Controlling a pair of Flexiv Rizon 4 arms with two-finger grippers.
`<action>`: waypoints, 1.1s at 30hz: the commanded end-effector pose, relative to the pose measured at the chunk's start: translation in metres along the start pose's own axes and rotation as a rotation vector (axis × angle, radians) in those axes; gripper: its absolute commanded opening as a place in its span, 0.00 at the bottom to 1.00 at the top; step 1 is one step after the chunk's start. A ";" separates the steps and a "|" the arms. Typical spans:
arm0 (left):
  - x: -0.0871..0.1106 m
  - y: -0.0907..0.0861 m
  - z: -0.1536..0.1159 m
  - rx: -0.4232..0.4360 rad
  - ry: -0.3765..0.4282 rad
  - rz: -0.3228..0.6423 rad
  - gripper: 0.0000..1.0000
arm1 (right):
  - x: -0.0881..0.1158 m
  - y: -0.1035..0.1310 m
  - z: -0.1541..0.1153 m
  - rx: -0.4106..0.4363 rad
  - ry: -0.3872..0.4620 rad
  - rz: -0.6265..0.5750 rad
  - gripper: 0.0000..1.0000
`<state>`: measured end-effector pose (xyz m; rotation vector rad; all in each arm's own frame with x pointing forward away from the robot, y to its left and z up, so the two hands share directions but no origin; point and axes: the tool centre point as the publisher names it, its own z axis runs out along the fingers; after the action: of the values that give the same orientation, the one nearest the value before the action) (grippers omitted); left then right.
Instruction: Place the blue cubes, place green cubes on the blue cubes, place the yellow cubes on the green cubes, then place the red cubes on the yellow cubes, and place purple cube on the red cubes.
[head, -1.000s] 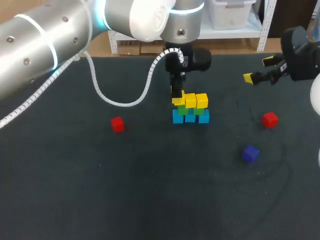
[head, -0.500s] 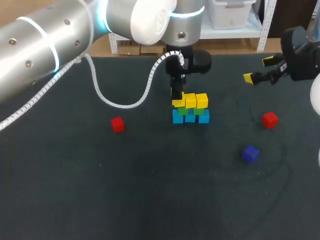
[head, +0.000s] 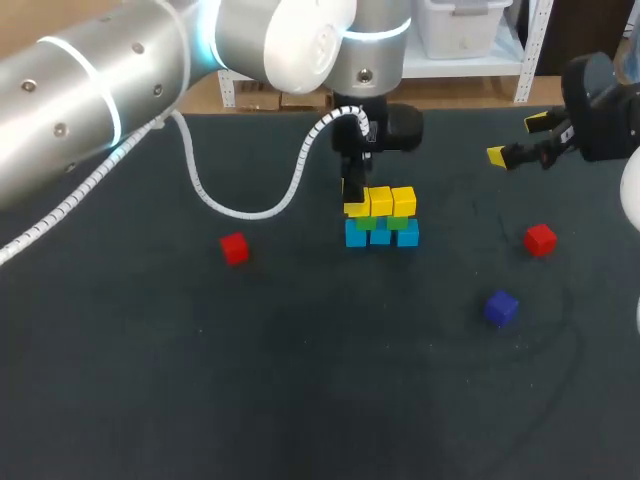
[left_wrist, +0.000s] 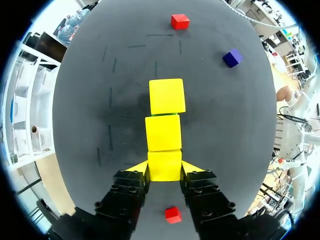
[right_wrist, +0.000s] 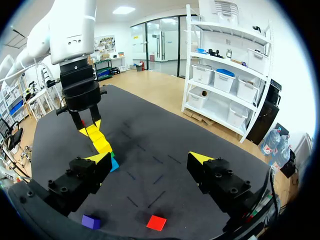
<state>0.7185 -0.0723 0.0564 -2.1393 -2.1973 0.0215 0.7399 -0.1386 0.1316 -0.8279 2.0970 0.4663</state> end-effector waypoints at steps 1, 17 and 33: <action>0.000 0.002 0.000 0.003 0.000 0.000 0.14 | 0.001 -0.001 0.000 -0.006 -0.004 -0.001 1.00; -0.001 0.002 0.003 0.020 0.004 0.001 1.00 | 0.001 -0.001 0.000 -0.006 -0.004 -0.001 1.00; 0.052 -0.012 -0.011 0.030 0.009 -0.213 0.92 | 0.001 -0.001 0.000 -0.006 -0.004 -0.001 1.00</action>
<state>0.7174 -0.0368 0.0656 -1.8963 -2.3398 0.0194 0.7399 -0.1386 0.1316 -0.8279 2.0970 0.4663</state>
